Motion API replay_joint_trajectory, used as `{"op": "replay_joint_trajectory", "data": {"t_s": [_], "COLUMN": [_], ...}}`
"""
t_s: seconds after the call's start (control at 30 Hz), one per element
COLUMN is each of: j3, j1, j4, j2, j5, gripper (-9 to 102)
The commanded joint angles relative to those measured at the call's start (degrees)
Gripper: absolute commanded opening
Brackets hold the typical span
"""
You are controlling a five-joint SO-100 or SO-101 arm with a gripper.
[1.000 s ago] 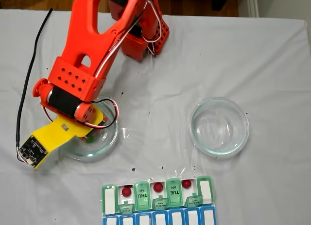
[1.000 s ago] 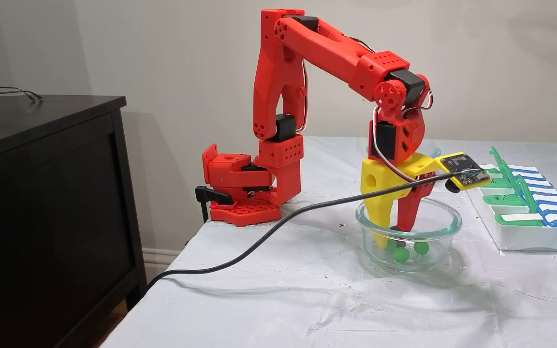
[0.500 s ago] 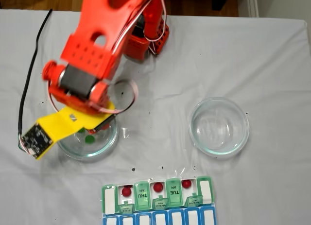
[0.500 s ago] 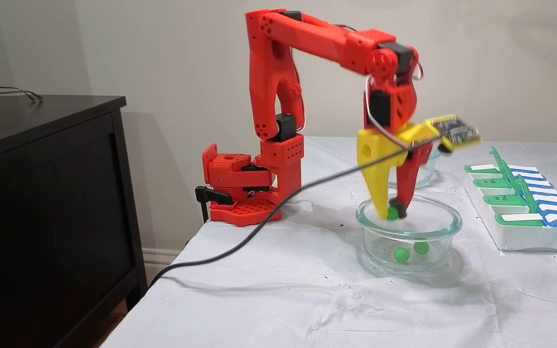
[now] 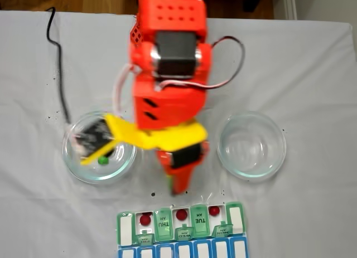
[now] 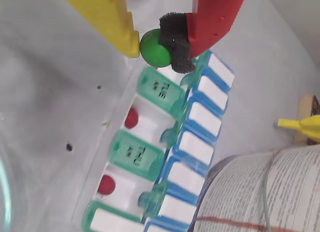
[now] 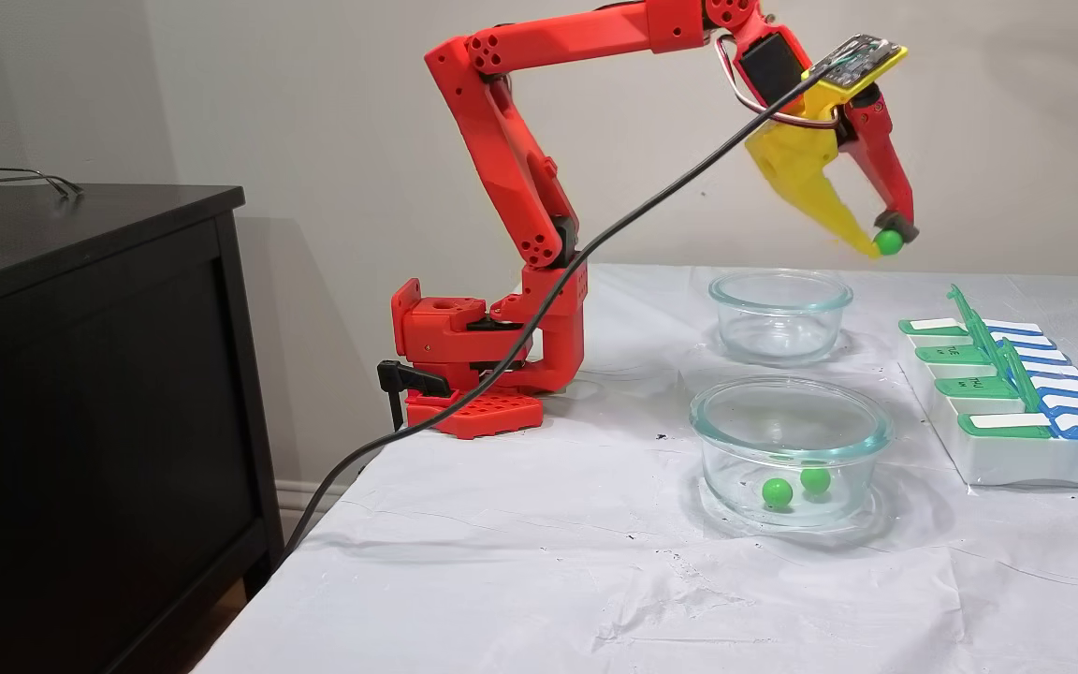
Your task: Sort medicines into box.
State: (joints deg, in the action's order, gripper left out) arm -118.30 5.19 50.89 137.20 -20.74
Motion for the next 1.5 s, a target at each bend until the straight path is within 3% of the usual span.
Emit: {"op": "replay_joint_trajectory", "data": {"t_s": [0.0,0.1,0.23,0.53,1.07,1.33,1.47], "j3": [0.18,1.49,-1.85,5.10,12.13,9.76,7.38], "j1": [4.66,7.12,9.49,9.76,9.58,10.55,11.25], "j4": [-8.35,-9.76,-18.28,-16.96,-25.05,-27.95,-27.60], "j2": [1.14,-4.31,-6.06,-17.84,-31.99,-29.44,-27.86], "j5": [5.36,7.21,8.17,7.82,9.14,7.38,5.54], "gripper": [0,0,0,0,0,0,14]}}
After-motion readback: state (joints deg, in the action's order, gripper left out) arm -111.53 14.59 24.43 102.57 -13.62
